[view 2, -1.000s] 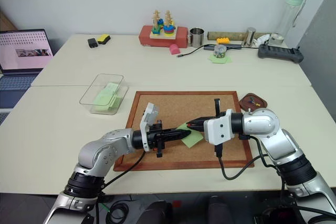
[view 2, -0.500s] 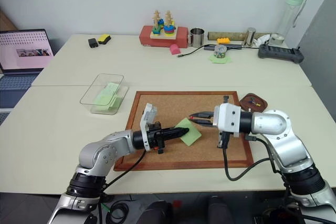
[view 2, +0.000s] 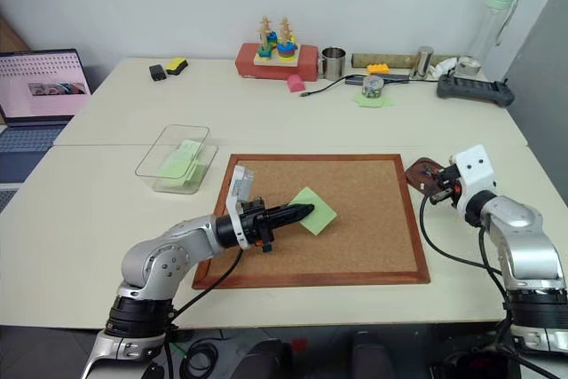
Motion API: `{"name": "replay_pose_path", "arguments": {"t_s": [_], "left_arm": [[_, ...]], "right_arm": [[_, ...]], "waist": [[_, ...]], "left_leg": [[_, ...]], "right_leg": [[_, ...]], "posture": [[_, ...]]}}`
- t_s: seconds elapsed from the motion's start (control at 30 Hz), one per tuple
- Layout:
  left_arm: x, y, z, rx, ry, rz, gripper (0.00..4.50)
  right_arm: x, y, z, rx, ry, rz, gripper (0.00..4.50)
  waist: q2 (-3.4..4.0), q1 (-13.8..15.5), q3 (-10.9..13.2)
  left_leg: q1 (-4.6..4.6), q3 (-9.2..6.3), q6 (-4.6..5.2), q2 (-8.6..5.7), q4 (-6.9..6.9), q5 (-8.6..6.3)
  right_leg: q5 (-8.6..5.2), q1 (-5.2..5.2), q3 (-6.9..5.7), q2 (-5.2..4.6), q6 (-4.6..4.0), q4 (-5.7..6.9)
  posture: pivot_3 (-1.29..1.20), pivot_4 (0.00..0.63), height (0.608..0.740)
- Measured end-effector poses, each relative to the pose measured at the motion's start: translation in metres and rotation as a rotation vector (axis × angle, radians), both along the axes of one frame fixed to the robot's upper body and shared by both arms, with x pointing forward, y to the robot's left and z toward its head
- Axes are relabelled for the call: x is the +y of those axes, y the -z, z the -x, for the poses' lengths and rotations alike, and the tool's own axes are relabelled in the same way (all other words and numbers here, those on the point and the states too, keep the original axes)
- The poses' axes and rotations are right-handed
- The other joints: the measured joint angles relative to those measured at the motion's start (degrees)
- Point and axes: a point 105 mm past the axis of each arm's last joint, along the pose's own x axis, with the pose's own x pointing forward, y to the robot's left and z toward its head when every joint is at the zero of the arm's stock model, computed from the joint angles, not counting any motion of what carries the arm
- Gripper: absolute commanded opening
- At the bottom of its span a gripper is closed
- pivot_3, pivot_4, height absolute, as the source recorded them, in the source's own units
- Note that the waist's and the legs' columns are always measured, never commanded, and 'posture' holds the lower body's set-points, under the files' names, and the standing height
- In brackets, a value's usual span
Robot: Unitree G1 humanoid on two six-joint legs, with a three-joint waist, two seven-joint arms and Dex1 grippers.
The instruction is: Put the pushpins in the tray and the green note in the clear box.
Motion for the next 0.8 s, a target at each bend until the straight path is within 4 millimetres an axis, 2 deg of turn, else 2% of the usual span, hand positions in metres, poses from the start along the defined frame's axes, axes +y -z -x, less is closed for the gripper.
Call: {"name": "replay_pose_path", "arguments": {"t_s": [0.1,0.17,0.23,0.43,0.57,0.6,0.67,0.7,0.77,0.8], "left_arm": [[-0.001,-0.004,-0.001,-0.013,-0.002,0.001,0.01],[-0.002,-0.006,-0.001,-0.021,-0.001,0.001,0.0],[-0.002,-0.007,-0.002,-0.024,-0.002,0.001,0.0],[0.0,-0.007,-0.004,-0.026,-0.015,0.002,0.0],[0.003,-0.006,-0.007,-0.022,-0.033,0.001,0.0],[0.004,-0.006,-0.008,-0.026,-0.039,0.0,0.0],[0.009,-0.009,-0.013,-0.041,-0.085,0.0,0.0],[0.015,-0.015,-0.019,-0.064,-0.136,0.003,0.0],[0.026,-0.023,-0.028,-0.097,-0.208,0.0,0.0],[0.044,-0.034,-0.041,-0.145,-0.32,-0.008,0.0]], "right_arm": [[-0.005,0.007,-0.007,0.018,0.038,-0.036,0.0],[-0.005,0.008,-0.009,0.017,0.044,-0.042,0.53],[-0.006,0.009,-0.012,0.018,0.05,-0.049,0.7],[-0.001,0.008,-0.015,0.012,0.035,-0.096,2.19],[0.0,0.007,-0.015,0.007,0.028,-0.104,2.84],[0.0,0.004,-0.015,-0.001,0.025,-0.104,3.01],[0.005,-0.01,-0.011,-0.033,-0.035,-0.081,3.01],[0.008,-0.025,-0.007,-0.066,-0.092,-0.051,3.01],[0.015,-0.041,-0.001,-0.101,-0.17,-0.018,3.01],[0.03,-0.056,0.009,-0.129,-0.288,0.021,3.01]], "waist": [[0.0,0.0,0.0],[0.0,0.0,0.0],[0.0,0.0,0.0],[0.0,-0.1,0.0],[0.0,-0.1,0.0],[0.0,-0.1,0.0],[0.08,-0.1,0.1],[0.08,-0.1,0.1],[0.08,-0.1,0.1],[0.08,-0.1,0.1]], "left_leg": [[0.0,0.04,0.0,-0.01,0.01,0.0],[-0.01,0.04,0.0,-0.01,0.0,0.0],[-0.01,0.07,0.0,-0.01,-0.01,0.0],[-0.01,0.07,0.0,-0.01,0.0,0.0],[-0.01,0.07,0.0,0.0,0.0,0.0],[-0.01,0.07,0.0,-0.01,0.0,0.0],[-0.03,0.07,0.0,-0.01,0.0,0.0],[-0.03,0.05,0.0,0.0,0.0,0.0],[-0.02,0.02,0.0,0.01,0.01,-0.01],[-0.02,0.01,0.0,0.0,0.0,-0.01]], "right_leg": [[0.0,0.0,0.0,0.01,0.01,0.0],[0.0,0.01,-0.03,0.01,0.01,0.0],[0.0,0.01,-0.04,0.01,0.01,-0.01],[0.0,0.01,-0.03,0.01,0.01,-0.01],[0.0,0.01,-0.04,0.02,0.01,0.0],[0.0,0.01,-0.04,0.02,0.01,0.0],[0.0,0.0,-0.03,0.01,0.02,0.0],[0.0,0.0,-0.05,0.01,0.02,-0.01],[-0.01,0.01,-0.09,0.05,0.03,-0.02],[-0.02,0.01,-0.11,0.08,0.05,-0.01]], "posture": [[0.0,0.15,0.74],[0.0,0.15,0.74],[0.0,0.15,0.74],[0.0,0.15,0.74],[0.0,0.15,0.74],[0.0,0.15,0.74],[0.0,0.15,0.74],[0.0,0.15,0.74],[0.0,0.15,0.74],[0.0,0.15,0.74]]}}
